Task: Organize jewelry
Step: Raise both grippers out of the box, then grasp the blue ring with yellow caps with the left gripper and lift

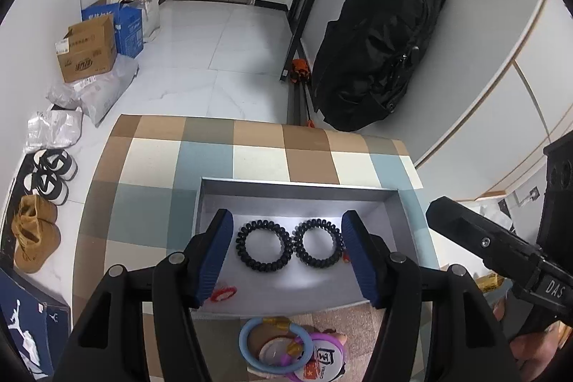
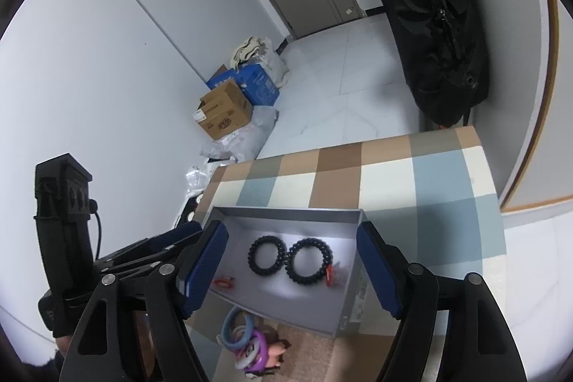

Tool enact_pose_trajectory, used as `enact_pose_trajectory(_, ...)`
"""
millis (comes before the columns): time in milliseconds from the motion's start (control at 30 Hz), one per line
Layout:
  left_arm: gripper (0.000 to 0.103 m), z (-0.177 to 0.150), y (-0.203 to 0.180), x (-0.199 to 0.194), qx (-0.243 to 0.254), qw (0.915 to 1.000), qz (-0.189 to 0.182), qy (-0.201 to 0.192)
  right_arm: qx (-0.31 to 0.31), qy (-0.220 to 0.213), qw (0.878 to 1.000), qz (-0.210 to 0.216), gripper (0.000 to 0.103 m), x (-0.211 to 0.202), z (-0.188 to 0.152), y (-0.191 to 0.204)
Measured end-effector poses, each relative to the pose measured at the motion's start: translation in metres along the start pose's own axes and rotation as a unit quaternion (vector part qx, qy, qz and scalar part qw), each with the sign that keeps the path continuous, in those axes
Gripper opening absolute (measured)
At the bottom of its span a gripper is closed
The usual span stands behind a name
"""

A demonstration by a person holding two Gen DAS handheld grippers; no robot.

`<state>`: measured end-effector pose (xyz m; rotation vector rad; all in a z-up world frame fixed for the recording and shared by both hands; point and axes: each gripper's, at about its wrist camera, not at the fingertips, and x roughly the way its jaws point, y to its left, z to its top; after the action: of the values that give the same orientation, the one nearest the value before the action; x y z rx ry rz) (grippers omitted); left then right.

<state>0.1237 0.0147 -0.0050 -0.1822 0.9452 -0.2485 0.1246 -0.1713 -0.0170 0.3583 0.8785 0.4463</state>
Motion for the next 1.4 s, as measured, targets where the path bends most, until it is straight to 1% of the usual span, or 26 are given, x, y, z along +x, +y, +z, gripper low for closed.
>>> enact_pose_trajectory(133,0.059,-0.007,0.000,-0.007,0.010,0.9997,0.017,-0.011,-0.004,-0.004,1.000,-0.004,0.082,-0.006,-0.005,0.000)
enact_pose_trajectory(233,0.059,-0.013,0.000,-0.015,0.021,0.9991,0.029,-0.025,-0.006,-0.008,1.000,-0.004,0.082,-0.012,-0.009,0.001)
enact_pose_trajectory(300,0.062,-0.017,0.002,-0.019,0.020,0.9990,0.028,-0.027,-0.009,-0.008,1.000,-0.002,0.083,-0.014,-0.012,0.002)
enact_pose_trajectory(333,0.063,-0.020,0.004,-0.020,0.016,0.9993,0.020,-0.026,-0.012,-0.010,1.000,-0.002,0.085,-0.016,-0.013,0.003)
enact_pose_trajectory(367,0.063,-0.021,0.006,-0.022,0.013,0.9996,0.005,-0.025,-0.014,-0.013,1.000,-0.002,0.086,-0.018,-0.015,0.004)
enact_pose_trajectory(433,0.063,-0.024,0.009,-0.028,0.002,0.9995,-0.014,-0.028,-0.019,-0.019,1.000,0.000,0.091,-0.022,-0.018,0.006)
enact_pose_trajectory(533,0.063,-0.028,0.015,-0.032,-0.013,0.9991,-0.026,-0.032,-0.030,-0.021,0.999,0.003,0.091,-0.026,-0.025,0.010)
enact_pose_trajectory(600,0.065,-0.031,0.019,-0.032,-0.023,0.9989,-0.028,-0.030,-0.037,-0.022,0.999,0.003,0.091,-0.028,-0.029,0.013)
enact_pose_trajectory(633,0.068,-0.034,0.023,-0.031,-0.031,0.9986,-0.035,-0.027,-0.041,-0.023,0.999,0.002,0.091,-0.029,-0.031,0.014)
enact_pose_trajectory(700,0.069,-0.037,0.028,-0.031,-0.045,0.9972,-0.057,-0.020,-0.043,-0.023,0.999,0.001,0.092,-0.031,-0.034,0.015)
enact_pose_trajectory(800,0.069,-0.043,0.035,-0.030,-0.058,0.9955,-0.074,-0.014,-0.040,-0.022,0.999,0.002,0.092,-0.034,-0.040,0.014)
enact_pose_trajectory(867,0.077,-0.047,0.038,-0.025,-0.067,0.9943,-0.082,0.003,-0.042,-0.021,0.999,0.003,0.093,-0.036,-0.043,0.015)
enact_pose_trajectory(933,0.079,-0.052,0.040,-0.021,-0.072,0.9933,-0.089,0.016,-0.044,-0.020,0.999,0.005,0.094,-0.038,-0.046,0.017)
enact_pose_trajectory(1033,0.080,-0.059,0.038,-0.017,-0.071,0.9936,-0.083,0.030,-0.051,-0.018,0.999,0.006,0.096,-0.039,-0.051,0.020)
enact_pose_trajectory(1133,0.081,-0.065,0.033,-0.007,-0.063,0.9937,-0.076,0.054,-0.053,-0.012,0.998,0.004,0.096,-0.039,-0.057,0.020)
enact_pose_trajectory(1200,0.081,-0.068,0.031,-0.004,-0.056,0.9943,-0.068,0.060,-0.053,-0.006,0.999,0.003,0.096,-0.038,-0.059,0.020)
enact_pose_trajectory(1300,0.081,-0.072,0.022,0.000,-0.031,0.9964,-0.048,0.063,-0.052,-0.001,0.999,0.003,0.096,-0.037,-0.062,0.020)
enact_pose_trajectory(1400,0.081,-0.077,0.022,0.003,-0.028,0.9955,-0.049,0.076,-0.054,0.001,0.999,0.004,0.096,-0.037,-0.064,0.021)
